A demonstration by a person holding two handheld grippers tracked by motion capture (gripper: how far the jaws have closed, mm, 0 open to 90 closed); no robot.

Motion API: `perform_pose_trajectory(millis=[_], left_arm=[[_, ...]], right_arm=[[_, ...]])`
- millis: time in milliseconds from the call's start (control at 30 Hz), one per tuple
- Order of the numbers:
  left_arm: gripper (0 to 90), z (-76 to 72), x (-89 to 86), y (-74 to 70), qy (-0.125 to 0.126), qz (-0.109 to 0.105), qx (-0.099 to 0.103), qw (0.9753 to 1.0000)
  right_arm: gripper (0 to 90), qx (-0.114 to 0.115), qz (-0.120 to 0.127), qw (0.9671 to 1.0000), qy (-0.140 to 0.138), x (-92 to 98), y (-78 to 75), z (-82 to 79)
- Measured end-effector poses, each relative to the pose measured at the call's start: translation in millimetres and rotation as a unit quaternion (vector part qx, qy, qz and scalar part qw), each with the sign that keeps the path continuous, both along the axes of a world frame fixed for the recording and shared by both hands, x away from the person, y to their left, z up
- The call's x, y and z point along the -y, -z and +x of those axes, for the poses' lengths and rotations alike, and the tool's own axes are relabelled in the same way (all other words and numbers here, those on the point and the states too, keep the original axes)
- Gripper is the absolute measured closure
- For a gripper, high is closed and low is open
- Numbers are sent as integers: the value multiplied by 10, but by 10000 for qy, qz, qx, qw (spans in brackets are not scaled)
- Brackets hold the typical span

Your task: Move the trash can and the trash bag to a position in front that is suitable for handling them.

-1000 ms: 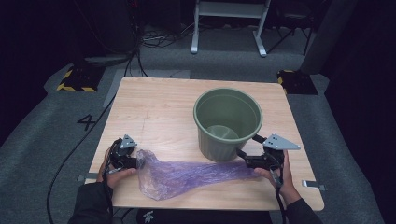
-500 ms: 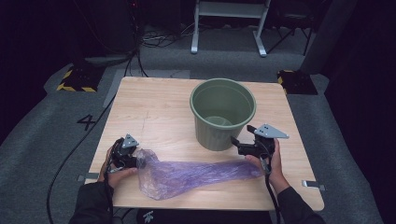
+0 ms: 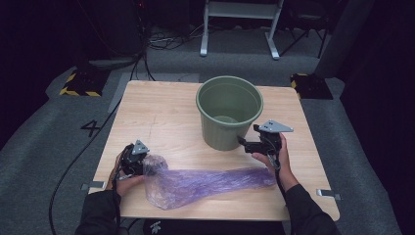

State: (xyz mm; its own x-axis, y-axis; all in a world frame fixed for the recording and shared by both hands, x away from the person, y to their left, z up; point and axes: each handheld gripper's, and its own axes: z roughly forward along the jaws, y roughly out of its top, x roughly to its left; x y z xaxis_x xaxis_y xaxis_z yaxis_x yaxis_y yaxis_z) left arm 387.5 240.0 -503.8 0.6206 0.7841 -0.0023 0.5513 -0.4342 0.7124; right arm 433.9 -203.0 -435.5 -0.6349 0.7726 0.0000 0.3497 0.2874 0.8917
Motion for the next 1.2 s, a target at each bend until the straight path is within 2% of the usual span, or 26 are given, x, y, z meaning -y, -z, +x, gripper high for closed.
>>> perform_pose_trajectory(millis=[233, 300, 467, 533, 633, 700, 800, 900, 933, 1000, 1100, 1200], left_arm=[[143, 2, 7, 0, 1, -2, -2, 10000], [143, 3, 7, -1, 5, 2, -10, 10000], [142, 0, 14, 1, -27, -9, -2, 10000], [143, -4, 19, 1, -48, -5, -2, 10000], [143, -8, 29, 0, -40, -5, -6, 10000], [143, -8, 36, 2, -23, -16, -4, 10000], [143, -10, 45, 1, -31, -17, -9, 10000], [143, -7, 45, 2, -20, -18, -5, 10000], [143, -5, 46, 1, -10, -14, -8, 10000], [142, 0, 49, 0, 21, 4, -1, 10000], [143, 0, 54, 1, 15, -6, 5, 10000], [143, 0, 53, 0, 17, 1, 0, 10000]], right_arm=[[198, -41, -46, 9999, -139, -45, 1, 31], [202, -57, -169, 9997, -180, -3, -27, 7], [218, 126, -247, 9990, -350, 249, -145, -253], [223, 140, -429, 9979, -470, 387, -152, -423], [284, 27, -430, 9970, -635, 563, -98, -636], [336, -73, -304, 9957, -876, 669, -30, -779], [348, -219, -433, 9928, -1096, 742, 65, -941], [340, -333, -340, 9904, -1295, 788, 152, -1050], [343, -374, -377, 9895, -1346, 785, 187, -1066], [360, -408, -639, 9882, -1329, 765, 261, -1067], [472, -406, -936, 9875, -1203, 755, 380, -1012], [580, -506, -993, 9874, -1124, 779, 462, -942]])
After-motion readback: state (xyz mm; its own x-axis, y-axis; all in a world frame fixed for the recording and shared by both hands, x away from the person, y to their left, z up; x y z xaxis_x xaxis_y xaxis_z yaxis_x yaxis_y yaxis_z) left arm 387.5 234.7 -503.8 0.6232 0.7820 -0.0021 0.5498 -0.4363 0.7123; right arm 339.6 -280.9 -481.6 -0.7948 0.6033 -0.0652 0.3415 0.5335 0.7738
